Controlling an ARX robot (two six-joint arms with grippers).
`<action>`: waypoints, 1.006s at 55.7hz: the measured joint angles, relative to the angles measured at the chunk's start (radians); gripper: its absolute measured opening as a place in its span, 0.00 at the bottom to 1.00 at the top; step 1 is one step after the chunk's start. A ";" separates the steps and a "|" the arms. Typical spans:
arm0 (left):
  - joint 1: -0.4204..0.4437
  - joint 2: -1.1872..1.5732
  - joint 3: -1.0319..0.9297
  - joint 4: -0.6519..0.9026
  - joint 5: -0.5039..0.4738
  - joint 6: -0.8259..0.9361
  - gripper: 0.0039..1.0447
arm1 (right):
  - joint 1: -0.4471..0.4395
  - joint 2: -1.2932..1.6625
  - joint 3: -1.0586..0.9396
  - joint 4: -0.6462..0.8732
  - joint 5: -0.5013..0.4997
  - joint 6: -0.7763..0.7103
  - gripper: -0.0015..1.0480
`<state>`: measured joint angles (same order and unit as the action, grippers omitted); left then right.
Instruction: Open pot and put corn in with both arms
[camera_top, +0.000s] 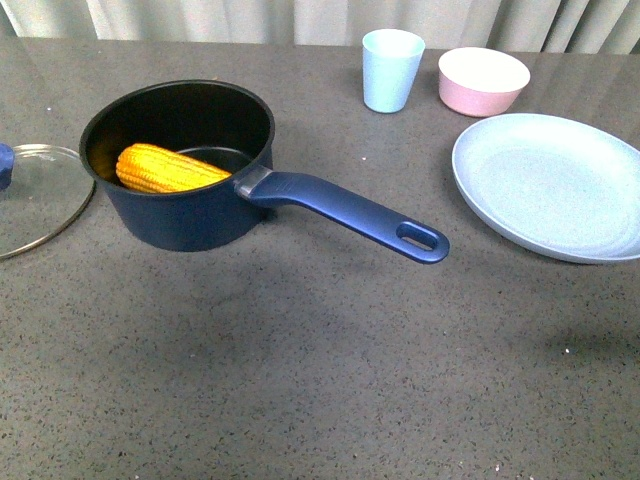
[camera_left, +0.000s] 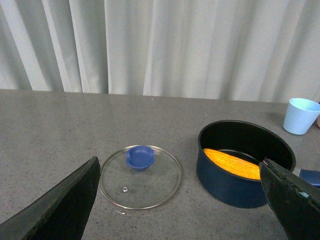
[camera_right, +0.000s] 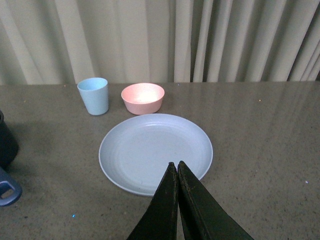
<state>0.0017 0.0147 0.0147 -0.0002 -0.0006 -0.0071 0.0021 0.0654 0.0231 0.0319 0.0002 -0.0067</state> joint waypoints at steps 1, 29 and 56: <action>0.000 0.000 0.000 0.000 0.000 0.000 0.92 | 0.000 -0.013 0.000 -0.010 0.001 0.000 0.02; 0.000 0.000 0.000 0.000 0.000 0.000 0.92 | 0.000 -0.059 0.000 -0.031 0.000 0.000 0.08; 0.000 0.000 0.000 0.000 0.000 0.000 0.92 | 0.000 -0.059 0.000 -0.031 0.000 0.000 0.91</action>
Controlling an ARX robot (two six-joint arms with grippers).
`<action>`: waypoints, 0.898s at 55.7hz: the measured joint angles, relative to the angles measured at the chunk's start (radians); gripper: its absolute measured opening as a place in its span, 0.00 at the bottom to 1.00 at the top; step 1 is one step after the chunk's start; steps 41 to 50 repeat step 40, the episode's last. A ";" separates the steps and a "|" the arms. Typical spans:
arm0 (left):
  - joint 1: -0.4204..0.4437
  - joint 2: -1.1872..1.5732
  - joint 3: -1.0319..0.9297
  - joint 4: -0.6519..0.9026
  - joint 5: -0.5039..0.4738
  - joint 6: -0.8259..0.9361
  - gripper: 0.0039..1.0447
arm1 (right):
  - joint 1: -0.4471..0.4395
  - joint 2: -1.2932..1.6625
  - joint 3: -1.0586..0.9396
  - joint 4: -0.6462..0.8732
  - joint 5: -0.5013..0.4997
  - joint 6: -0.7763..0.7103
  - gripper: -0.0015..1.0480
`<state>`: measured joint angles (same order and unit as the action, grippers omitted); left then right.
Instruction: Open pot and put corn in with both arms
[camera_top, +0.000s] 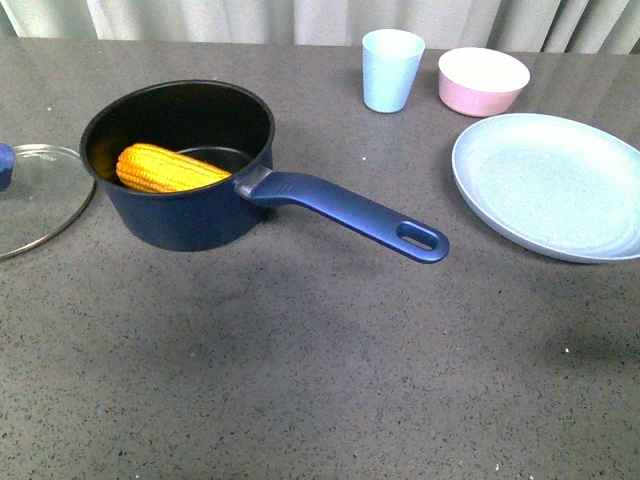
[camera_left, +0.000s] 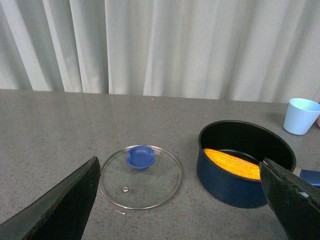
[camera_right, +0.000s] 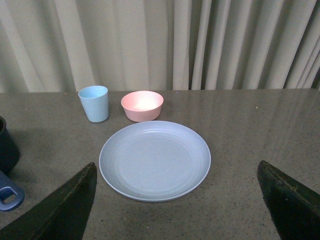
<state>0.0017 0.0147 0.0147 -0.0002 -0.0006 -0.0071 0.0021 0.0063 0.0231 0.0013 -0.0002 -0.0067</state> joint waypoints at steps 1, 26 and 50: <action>0.000 0.000 0.000 0.000 0.000 0.000 0.92 | 0.000 0.000 0.000 0.000 0.000 0.001 0.93; 0.000 0.000 0.000 0.000 0.000 0.000 0.92 | 0.000 0.000 0.000 0.000 0.000 0.001 0.91; 0.000 0.000 0.000 0.000 0.000 0.000 0.92 | 0.000 0.000 0.000 0.000 0.000 0.001 0.91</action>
